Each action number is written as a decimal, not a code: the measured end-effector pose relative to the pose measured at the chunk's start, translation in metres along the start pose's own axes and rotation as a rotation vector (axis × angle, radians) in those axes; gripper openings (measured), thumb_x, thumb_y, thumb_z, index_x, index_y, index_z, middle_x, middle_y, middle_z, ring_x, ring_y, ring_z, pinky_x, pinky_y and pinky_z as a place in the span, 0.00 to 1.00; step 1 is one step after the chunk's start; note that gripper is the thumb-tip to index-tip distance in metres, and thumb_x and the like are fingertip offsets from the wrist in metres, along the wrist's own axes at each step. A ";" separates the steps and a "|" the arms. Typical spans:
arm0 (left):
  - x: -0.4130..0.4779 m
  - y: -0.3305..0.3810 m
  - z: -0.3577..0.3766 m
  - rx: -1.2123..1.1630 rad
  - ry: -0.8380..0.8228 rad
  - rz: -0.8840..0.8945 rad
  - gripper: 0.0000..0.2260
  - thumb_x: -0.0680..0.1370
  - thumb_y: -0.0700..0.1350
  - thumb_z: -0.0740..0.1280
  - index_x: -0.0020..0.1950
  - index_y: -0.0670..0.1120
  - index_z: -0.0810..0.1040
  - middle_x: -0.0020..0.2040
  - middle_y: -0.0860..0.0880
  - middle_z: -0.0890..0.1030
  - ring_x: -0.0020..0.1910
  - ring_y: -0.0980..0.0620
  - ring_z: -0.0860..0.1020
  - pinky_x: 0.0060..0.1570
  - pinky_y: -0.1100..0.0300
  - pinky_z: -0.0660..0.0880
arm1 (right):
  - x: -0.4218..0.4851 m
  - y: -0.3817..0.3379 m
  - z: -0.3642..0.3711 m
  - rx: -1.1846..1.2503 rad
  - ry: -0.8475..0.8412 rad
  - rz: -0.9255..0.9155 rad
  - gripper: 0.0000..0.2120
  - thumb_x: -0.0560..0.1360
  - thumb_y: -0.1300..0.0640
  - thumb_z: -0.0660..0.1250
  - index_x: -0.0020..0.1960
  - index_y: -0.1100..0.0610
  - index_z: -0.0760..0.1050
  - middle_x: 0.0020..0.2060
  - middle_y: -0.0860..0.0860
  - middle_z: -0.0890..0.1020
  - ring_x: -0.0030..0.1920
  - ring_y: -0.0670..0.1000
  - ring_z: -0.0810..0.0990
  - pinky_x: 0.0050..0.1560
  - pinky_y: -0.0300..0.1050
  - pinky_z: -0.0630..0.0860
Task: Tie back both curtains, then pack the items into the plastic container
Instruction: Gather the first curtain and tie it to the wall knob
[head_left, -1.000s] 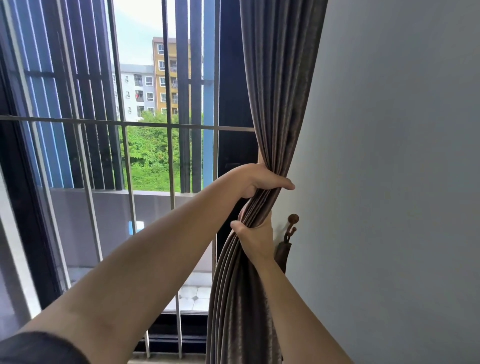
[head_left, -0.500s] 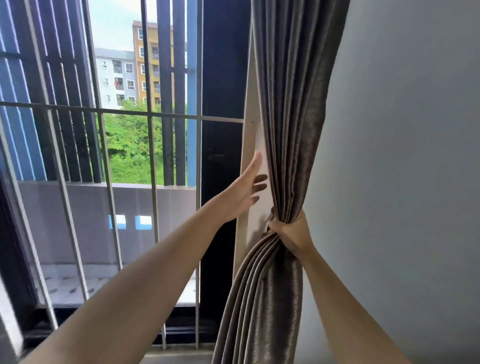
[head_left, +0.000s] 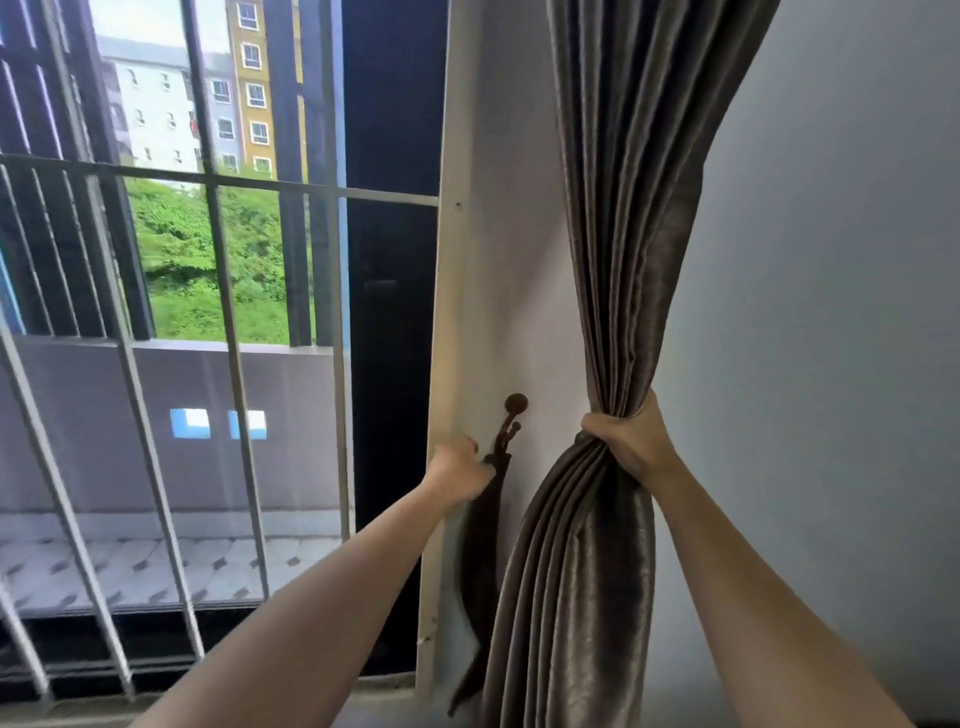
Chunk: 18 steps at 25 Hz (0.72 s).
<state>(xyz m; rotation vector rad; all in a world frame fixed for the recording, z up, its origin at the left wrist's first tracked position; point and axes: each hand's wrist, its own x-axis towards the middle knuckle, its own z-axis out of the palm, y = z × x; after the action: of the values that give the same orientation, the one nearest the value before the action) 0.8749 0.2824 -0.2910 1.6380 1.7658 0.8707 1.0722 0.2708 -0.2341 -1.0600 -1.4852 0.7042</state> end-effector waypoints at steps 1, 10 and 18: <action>0.006 -0.002 0.007 0.051 -0.007 -0.011 0.17 0.77 0.44 0.65 0.63 0.38 0.71 0.53 0.44 0.75 0.51 0.47 0.75 0.51 0.56 0.75 | 0.004 0.002 -0.004 -0.003 -0.001 0.001 0.14 0.53 0.57 0.71 0.35 0.54 0.70 0.32 0.53 0.72 0.36 0.56 0.75 0.41 0.52 0.78; 0.016 -0.033 0.037 -0.204 -0.068 -0.009 0.08 0.79 0.46 0.59 0.54 0.46 0.74 0.43 0.48 0.78 0.44 0.49 0.78 0.46 0.55 0.76 | 0.023 0.015 -0.012 0.010 -0.059 -0.018 0.14 0.53 0.57 0.71 0.37 0.57 0.72 0.34 0.56 0.75 0.38 0.59 0.78 0.43 0.56 0.80; 0.000 -0.037 -0.098 0.358 -0.034 0.315 0.13 0.75 0.54 0.67 0.34 0.49 0.77 0.27 0.54 0.72 0.26 0.59 0.70 0.28 0.70 0.65 | 0.023 0.023 0.049 0.062 -0.156 -0.038 0.14 0.55 0.58 0.72 0.39 0.54 0.73 0.37 0.53 0.77 0.43 0.57 0.79 0.46 0.55 0.80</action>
<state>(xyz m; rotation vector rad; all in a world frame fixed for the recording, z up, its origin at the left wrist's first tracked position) 0.7754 0.2727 -0.2583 2.1933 1.7405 0.6794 1.0306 0.3071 -0.2534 -0.9448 -1.6022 0.8165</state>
